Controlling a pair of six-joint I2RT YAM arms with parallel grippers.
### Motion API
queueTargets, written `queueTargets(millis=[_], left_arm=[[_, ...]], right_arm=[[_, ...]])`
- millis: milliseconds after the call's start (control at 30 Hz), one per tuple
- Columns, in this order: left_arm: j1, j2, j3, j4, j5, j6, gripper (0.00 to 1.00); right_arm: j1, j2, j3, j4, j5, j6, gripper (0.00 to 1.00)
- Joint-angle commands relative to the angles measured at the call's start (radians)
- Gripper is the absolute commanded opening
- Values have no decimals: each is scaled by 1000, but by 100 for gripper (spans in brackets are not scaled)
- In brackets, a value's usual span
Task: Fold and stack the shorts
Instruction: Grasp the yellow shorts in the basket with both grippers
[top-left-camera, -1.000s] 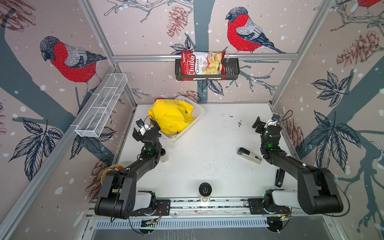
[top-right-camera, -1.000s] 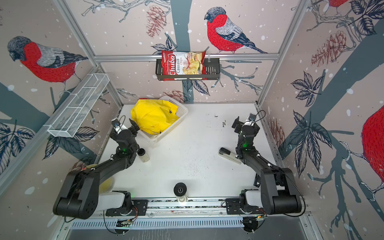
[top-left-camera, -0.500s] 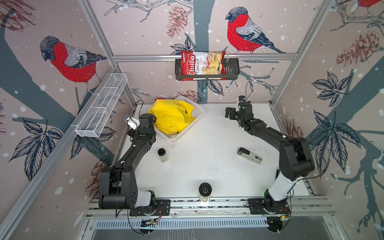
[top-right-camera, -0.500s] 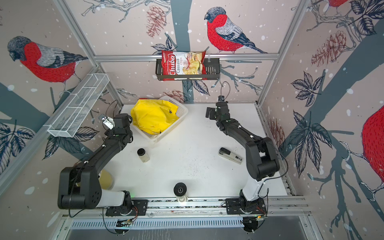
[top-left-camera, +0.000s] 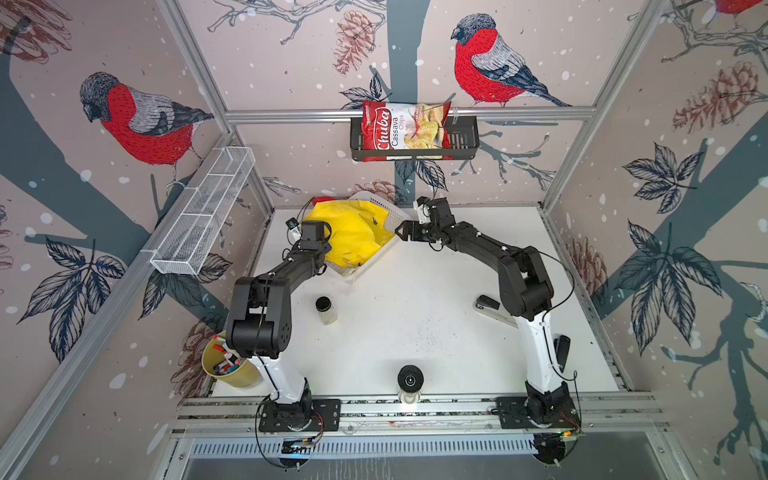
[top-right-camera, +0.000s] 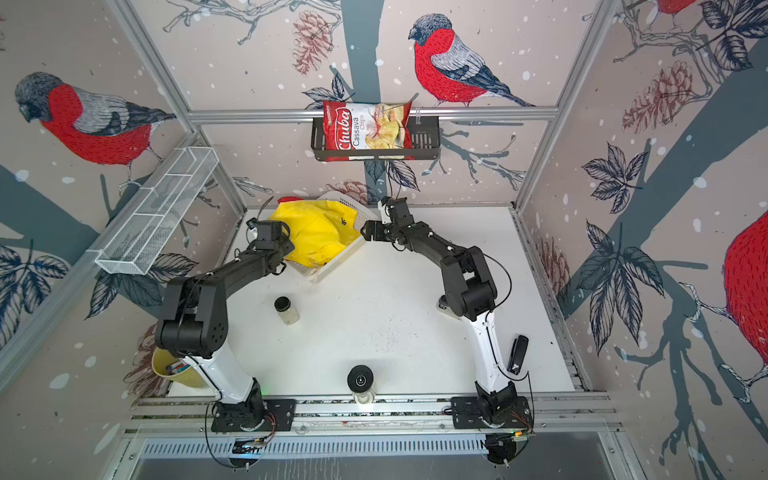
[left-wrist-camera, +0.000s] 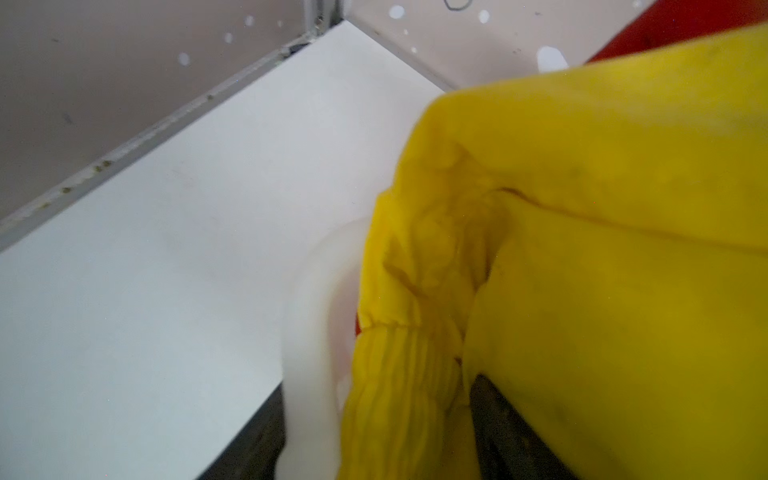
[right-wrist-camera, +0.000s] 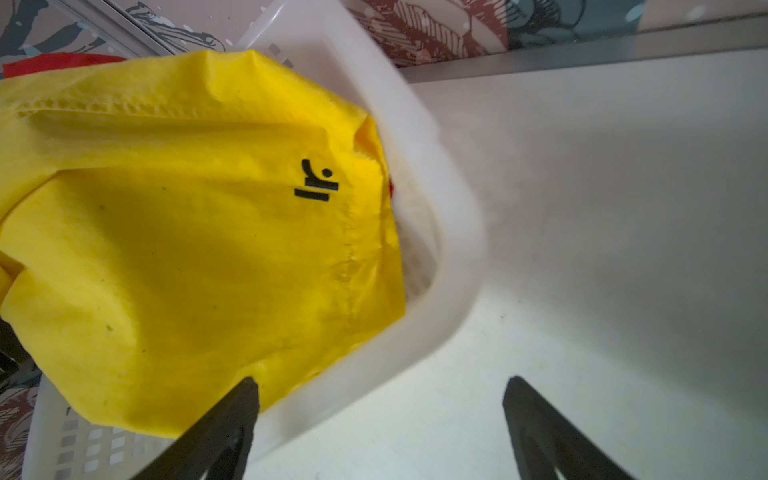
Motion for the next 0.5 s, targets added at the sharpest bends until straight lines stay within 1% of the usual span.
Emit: queueTargets(millis=[0,33,100,167,200,233,300,400,467], left_arm=[[-51,39,42,-36,87,29,53],[-73,50,60,-45,103,29,50],[-110,63,86,-65,130,26,46],[-147,69,111,-85,139,20,44],[-165,71,127,-98,144,19,41],[-183,75,145,-111,156,17,34],[-217,82,174,-137,186,11,27],[-281,91,205,-158,219,-2,21],[-327,102,221,-163,248,-18,18]], right_arm=[[2,30,39,8,-76,81,88],[1,27,35,14,-75,84,87],[-3,6,9,27,-62,89,87],[-9,-26,-30,38,-39,93,89],[-14,-46,-49,36,-25,99,90],[-23,-64,-66,27,-9,109,91],[-46,-102,-111,14,11,135,91],[-93,-173,-213,25,34,186,91],[-123,-208,-265,20,42,214,90]])
